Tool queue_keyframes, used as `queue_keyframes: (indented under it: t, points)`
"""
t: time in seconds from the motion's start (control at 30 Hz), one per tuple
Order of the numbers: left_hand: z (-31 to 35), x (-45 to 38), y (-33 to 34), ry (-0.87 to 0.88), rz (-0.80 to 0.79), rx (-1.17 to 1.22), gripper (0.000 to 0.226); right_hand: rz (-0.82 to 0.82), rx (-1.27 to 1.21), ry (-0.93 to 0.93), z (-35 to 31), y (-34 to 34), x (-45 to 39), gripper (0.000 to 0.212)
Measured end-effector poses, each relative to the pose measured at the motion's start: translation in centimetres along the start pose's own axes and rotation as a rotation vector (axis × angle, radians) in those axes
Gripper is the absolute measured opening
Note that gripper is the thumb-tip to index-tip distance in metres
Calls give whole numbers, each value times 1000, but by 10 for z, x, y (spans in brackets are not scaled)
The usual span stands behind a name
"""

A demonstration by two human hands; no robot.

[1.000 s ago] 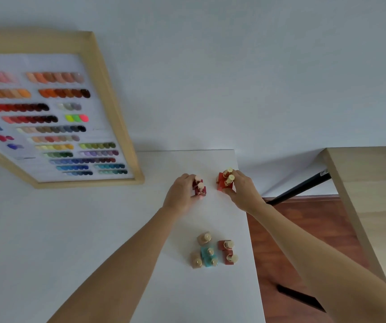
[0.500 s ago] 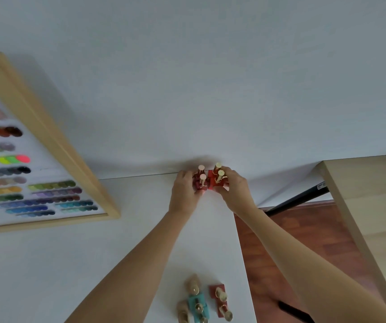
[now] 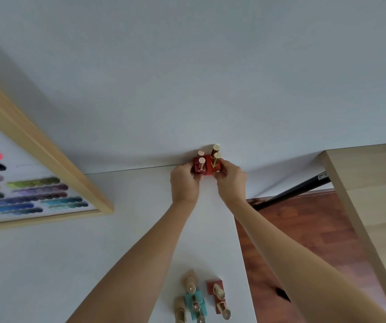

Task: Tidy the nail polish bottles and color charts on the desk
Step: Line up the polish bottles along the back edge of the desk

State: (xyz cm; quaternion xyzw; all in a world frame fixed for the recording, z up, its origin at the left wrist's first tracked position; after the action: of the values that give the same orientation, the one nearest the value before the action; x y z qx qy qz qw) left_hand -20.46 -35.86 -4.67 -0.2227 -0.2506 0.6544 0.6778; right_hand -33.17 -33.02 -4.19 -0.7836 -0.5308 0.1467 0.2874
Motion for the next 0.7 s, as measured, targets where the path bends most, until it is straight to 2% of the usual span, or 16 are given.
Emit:
queue_keyframes:
  t: [0.27,0.37,0.47,0.57,0.7]
  points:
    - [6,2,-5,7,-23,-21,10,-41,63,-11,-7,-7,2,13]
    - [0,10,-15,2,-96,-66,30,-40,-1,68,-5,-13,11,24]
    - [-11,36,-34,-1,-196,-12,50,-80,-26,151,4,-22,32,40]
    - [-26,73,-57,25,-298,-22,45,-152,42,94,16,-35,63,41]
    - [-50,130,-87,25,-377,-63,35,-373,171,21,34,-50,119,50]
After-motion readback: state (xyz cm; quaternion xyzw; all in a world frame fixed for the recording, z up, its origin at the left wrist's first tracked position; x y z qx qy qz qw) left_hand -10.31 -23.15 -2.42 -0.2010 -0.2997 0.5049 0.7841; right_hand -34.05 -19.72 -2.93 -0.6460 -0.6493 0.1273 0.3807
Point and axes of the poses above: each hand's wrist, its own x-axis away from the middle knuckle, its own y-axis out of the palm, z = x × y, the point moved 3 cm from there along -x, towards the middle knuckle, and after that the axes turned 1 degree about -x, right-handed, at the moved point
